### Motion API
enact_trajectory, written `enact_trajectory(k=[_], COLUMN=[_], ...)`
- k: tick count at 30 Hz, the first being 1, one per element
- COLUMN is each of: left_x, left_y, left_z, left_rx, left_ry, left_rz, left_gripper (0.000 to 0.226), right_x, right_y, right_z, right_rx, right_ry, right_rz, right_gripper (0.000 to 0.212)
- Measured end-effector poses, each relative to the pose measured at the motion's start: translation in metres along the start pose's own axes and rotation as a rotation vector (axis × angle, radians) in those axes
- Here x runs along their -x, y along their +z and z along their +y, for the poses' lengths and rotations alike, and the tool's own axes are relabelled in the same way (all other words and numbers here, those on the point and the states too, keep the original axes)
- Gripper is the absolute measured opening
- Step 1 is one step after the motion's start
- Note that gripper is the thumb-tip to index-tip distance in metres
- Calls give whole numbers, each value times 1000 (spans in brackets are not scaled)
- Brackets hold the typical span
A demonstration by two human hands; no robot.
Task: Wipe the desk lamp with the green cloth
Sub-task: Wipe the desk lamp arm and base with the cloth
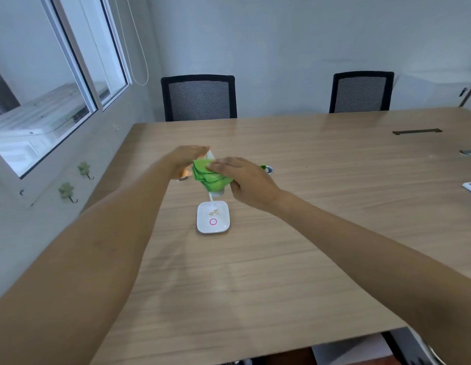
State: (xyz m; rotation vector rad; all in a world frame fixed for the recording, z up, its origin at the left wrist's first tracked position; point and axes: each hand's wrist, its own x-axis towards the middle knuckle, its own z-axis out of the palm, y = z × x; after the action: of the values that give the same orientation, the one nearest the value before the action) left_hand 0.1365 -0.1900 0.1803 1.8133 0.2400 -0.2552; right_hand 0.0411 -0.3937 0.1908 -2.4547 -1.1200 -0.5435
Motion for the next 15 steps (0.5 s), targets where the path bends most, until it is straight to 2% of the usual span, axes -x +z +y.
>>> enact_trajectory(k=[5,7,9,11,13,15], left_x=[9,8,7,2,-4,-4], left_y=[11,13,13,10,6,5], left_z=[8,8,8,6,2,1], left_rx=[37,50,60,77,98,113], left_ry=[-11,-14,-17,-11,-13,-8], left_rz=[18,22,29,22,0,-34], left_gripper=[47,44,43,46,55,44], right_x=[41,55,59,51,33,16], right_y=[-3,-4,-7,-10,-11,-10], right_z=[-9,-11,-10,-6,-1,4], right_rx=[107,153,164,176,185,181], right_ry=[-200,-296,-340,-293,-198,-115], right_rz=[-23,23,112,193,205,177], right_gripper=[59,51,53,48,50,54])
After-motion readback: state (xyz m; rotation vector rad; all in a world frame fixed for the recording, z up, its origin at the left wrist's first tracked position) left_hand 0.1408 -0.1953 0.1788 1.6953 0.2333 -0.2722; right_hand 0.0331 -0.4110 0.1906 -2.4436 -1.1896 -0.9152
